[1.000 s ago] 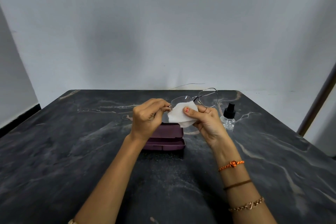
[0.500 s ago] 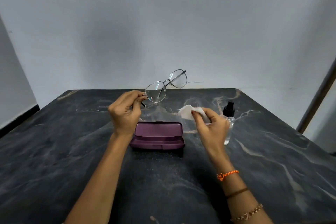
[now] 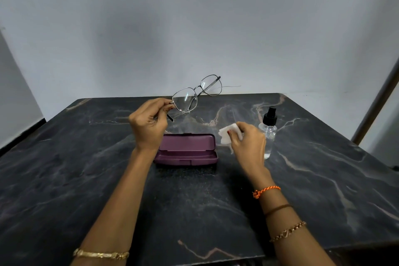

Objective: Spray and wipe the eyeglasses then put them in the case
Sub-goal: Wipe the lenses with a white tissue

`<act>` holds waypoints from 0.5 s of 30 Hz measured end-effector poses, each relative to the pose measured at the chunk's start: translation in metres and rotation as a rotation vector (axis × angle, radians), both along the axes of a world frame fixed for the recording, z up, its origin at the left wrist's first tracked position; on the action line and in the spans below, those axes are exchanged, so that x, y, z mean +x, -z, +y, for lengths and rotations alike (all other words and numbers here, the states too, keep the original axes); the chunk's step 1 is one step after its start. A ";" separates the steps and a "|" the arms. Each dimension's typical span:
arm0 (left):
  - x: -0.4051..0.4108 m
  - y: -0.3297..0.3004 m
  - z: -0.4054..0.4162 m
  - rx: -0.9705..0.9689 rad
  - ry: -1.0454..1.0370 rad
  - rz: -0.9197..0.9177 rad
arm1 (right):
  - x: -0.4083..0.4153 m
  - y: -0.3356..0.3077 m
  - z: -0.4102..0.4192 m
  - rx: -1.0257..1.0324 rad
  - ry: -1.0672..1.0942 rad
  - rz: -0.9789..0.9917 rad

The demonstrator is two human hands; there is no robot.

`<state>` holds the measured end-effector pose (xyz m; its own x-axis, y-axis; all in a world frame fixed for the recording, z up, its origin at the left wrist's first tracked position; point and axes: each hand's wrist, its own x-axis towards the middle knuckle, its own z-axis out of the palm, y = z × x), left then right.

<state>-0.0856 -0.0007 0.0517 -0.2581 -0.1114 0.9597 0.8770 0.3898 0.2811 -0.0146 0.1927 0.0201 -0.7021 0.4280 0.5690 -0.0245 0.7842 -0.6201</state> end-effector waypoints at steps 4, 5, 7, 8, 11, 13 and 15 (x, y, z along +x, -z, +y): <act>0.002 0.000 0.002 -0.035 0.014 -0.013 | 0.001 0.000 0.000 -0.042 -0.012 -0.123; 0.002 0.001 0.002 -0.041 0.018 -0.014 | 0.002 0.001 0.000 -0.031 -0.017 -0.149; 0.002 0.002 0.002 -0.045 0.030 -0.015 | 0.004 0.002 0.000 0.007 -0.014 -0.192; 0.001 0.003 0.002 -0.045 0.039 -0.015 | 0.004 0.003 0.000 0.039 -0.006 -0.212; 0.000 0.004 0.003 -0.036 0.053 -0.017 | 0.003 0.003 -0.003 0.098 -0.002 -0.242; 0.000 0.004 0.002 -0.031 0.047 -0.017 | 0.002 0.003 -0.006 0.104 0.000 -0.255; -0.001 0.004 0.002 -0.028 0.041 -0.022 | 0.001 0.003 -0.008 0.117 -0.007 -0.278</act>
<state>-0.0867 0.0011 0.0478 -0.2833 -0.0737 0.9562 0.8859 0.3618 0.2903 -0.0133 0.1850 0.0170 -0.8408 0.3655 0.3993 0.1281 0.8511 -0.5092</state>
